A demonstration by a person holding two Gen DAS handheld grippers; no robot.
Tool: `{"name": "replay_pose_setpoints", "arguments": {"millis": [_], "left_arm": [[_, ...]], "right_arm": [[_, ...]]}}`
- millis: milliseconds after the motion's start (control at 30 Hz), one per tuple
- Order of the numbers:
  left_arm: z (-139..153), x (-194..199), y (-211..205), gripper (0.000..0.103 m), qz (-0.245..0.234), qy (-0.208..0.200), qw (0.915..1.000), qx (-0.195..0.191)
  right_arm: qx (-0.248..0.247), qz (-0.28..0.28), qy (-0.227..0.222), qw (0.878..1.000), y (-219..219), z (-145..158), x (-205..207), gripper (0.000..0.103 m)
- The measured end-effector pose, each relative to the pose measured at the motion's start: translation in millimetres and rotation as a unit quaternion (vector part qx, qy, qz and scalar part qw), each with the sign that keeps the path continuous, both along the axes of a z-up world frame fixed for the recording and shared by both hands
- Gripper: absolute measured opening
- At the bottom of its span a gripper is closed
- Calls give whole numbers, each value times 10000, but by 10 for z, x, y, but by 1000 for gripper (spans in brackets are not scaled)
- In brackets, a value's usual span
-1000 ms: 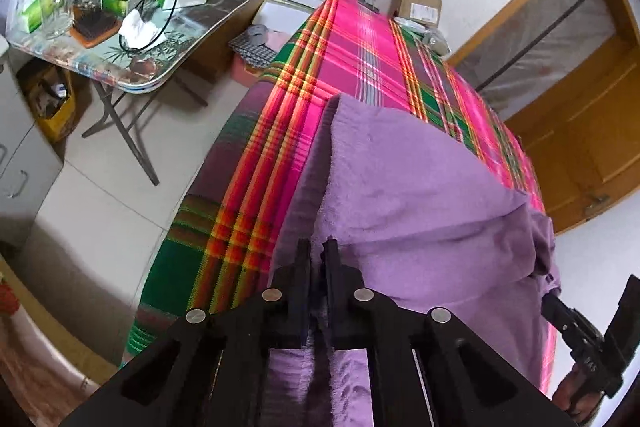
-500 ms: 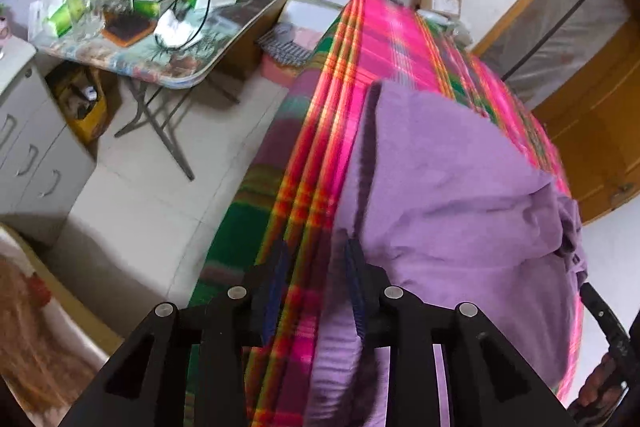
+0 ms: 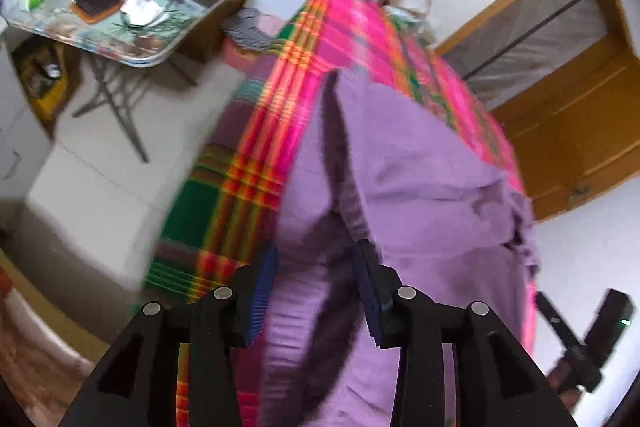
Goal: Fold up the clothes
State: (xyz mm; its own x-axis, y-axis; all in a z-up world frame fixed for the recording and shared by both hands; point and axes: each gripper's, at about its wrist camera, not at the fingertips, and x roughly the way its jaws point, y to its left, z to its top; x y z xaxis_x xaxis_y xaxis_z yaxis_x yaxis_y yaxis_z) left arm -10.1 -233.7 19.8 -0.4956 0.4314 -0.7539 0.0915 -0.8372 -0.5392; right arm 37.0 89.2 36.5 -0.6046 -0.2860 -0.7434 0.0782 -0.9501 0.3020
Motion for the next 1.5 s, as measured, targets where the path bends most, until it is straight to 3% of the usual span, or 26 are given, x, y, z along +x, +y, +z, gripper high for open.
{"name": "replay_pose_setpoints", "arguments": {"millis": [100, 233, 333, 467, 567, 700, 800, 967, 1167, 1233, 1500], "left_arm": [[37, 29, -67, 42, 139, 91, 9998, 71], [78, 38, -143, 42, 141, 259, 9984, 475], [72, 2, -82, 42, 55, 121, 9989, 447], [-31, -49, 157, 42, 24, -276, 9974, -663], [-12, -56, 198, 42, 103, -178, 9943, -1049], [-47, -45, 240, 42, 27, -150, 9927, -1195], [-55, -11, 287, 42, -84, -138, 9947, -1019], [-39, -6, 420, 42, -171, -92, 9907, -1345], [-37, 12, 478, 42, -208, -30, 9912, -1309], [-44, 22, 497, 33, -272, 4, 9914, -1276], [60, 90, 405, 24, -213, 337, 9947, -943]], "right_arm": [[-33, -28, -32, 10000, 16, -18, 6, 20], [-62, -20, -55, 10000, 17, -44, -3, 20], [-77, 16, -68, 9999, -13, -59, -4, 20], [-88, 54, -79, 9999, -53, -72, 0, 20], [-90, 49, -95, 9999, -39, -90, -3, 20], [-136, 19, -129, 9998, -23, -131, -8, 20], [-166, 29, -160, 9997, -31, -156, -14, 20], [-190, 46, -179, 9996, -61, -177, -3, 20], [-216, 7, -216, 9995, -51, -204, 2, 20], [-225, 2, -221, 9995, -45, -211, 2, 20], [-240, -31, -200, 9995, -14, -199, 19, 20]]}}
